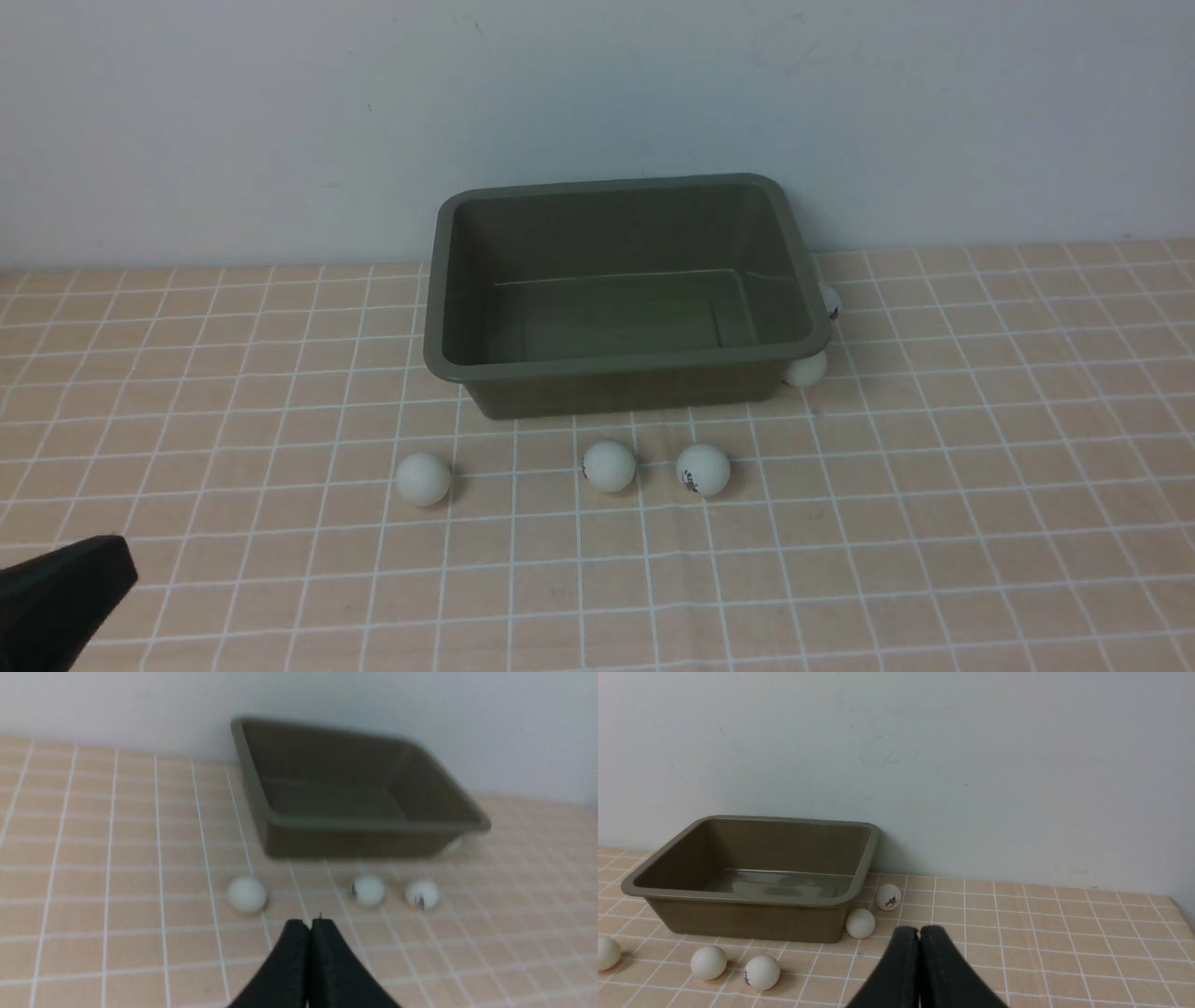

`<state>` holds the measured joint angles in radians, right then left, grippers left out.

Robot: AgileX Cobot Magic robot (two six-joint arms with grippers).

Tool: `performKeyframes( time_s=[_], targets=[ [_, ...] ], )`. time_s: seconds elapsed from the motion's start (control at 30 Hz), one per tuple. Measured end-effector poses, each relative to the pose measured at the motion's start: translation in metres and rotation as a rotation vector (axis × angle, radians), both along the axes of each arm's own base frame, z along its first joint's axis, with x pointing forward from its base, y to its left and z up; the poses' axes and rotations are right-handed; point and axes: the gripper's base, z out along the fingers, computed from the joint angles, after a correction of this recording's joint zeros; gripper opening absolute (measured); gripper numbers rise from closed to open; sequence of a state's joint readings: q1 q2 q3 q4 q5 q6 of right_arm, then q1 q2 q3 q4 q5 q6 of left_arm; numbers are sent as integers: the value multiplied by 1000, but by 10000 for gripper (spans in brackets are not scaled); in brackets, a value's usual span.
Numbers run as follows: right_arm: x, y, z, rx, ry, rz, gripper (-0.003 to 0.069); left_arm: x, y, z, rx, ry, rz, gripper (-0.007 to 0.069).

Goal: Put the table tennis balls into the box on the light coffee tablecloth.
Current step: 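Reach for and grasp a ping pong ball on the table beside the basket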

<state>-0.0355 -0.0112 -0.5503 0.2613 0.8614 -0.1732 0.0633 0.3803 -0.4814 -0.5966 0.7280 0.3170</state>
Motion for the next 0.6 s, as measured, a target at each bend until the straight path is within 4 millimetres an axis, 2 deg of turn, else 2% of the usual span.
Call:
performKeyframes(
  time_s=[0.07, 0.1, 0.13, 0.27, 0.43, 0.6],
  targets=[
    [0, 0, 0, 0, 0, 0, -15, 19, 0, 11, 74, 105, -59, -57],
    [0, 0, 0, 2, 0, 1, -15, 21, 0, 12, 86, 110, -65, -55],
    [0, 1, 0, 14, -1, 12, -15, 34, 1, 18, 115, 148, -93, -45],
    [7, 10, 3, -12, 28, 119, -12, 61, 2, 37, 196, 135, -155, 21],
    [23, 22, 11, -149, 91, 298, -3, 78, 1, 49, 185, 65, -164, 137],
    [51, 26, 25, -159, 217, 381, 5, 89, -1, 48, 130, 63, -163, 220]
  ],
)
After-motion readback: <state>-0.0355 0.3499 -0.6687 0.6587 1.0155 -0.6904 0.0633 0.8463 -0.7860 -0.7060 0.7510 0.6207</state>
